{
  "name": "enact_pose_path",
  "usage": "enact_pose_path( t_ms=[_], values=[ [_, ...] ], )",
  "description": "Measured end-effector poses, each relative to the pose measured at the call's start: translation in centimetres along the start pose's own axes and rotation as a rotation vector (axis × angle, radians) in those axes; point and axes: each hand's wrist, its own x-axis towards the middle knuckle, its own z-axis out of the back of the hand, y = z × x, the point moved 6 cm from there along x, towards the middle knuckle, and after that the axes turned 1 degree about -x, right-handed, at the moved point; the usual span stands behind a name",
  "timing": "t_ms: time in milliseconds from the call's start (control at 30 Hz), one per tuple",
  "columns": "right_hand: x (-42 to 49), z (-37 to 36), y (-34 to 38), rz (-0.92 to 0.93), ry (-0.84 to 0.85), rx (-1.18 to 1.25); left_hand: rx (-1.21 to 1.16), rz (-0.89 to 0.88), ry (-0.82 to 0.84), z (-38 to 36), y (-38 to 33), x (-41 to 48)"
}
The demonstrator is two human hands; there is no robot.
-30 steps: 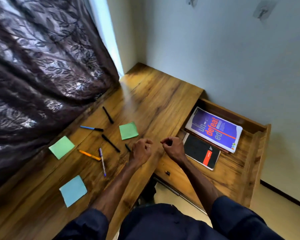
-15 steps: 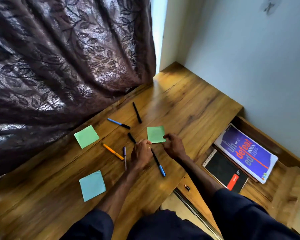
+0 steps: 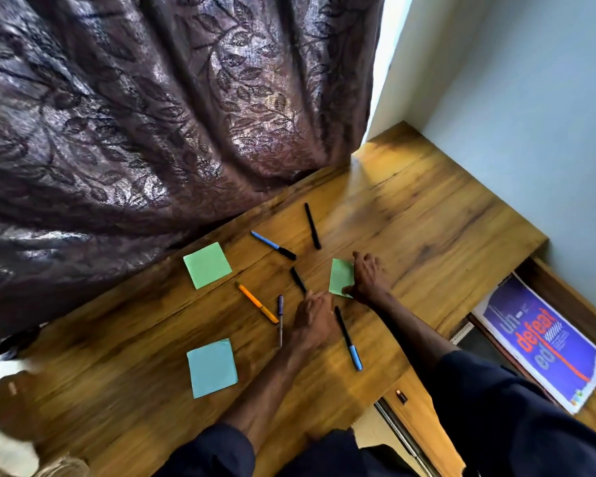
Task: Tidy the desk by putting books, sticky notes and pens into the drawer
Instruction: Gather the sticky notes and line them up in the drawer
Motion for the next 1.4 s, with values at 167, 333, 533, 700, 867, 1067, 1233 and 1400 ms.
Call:
enact_pose_path(
  t_ms=[167,333,533,700,867,1067,1233,1400],
  values=[
    [0.4,0.1,-0.4,-0.086,0.015,0.056,-0.016,0.02,0.007,0.4,0.4,0.3],
    [-0.2,0.9,0.2,-0.038,-0.122,0.182,-0.086,-0.026,-0.103,1.8,0.6,-0.8],
    [-3.8,2.2,5.6,0.182,-0.338,0.479,-0.291,0.11,-0.459,5.7,4.4,-5.0],
    [-7.6,-0.7,9.4,0.24,-0.251,0.657,-0.206,0.341,-0.474,7.4,11.8,-10.2],
    [-9.3,-3.9,10.0,0.217,-0.034,0.617,-0.03,0.456,-0.197,7.0,18.7,-13.8],
    [-10.5,-5.9,8.4,0.167,0.055,0.642,0.098,0.419,-0.134,7.4,19.7,-14.7],
    [-11.1,-7.3,6.4,0.077,0.073,0.746,0.04,0.39,-0.09,8.3,19.2,-14.0],
    [-12.4,-7.6,3.1,0.013,0.075,0.89,-0.067,0.37,-0.159,7.7,16.6,-12.4]
  ],
)
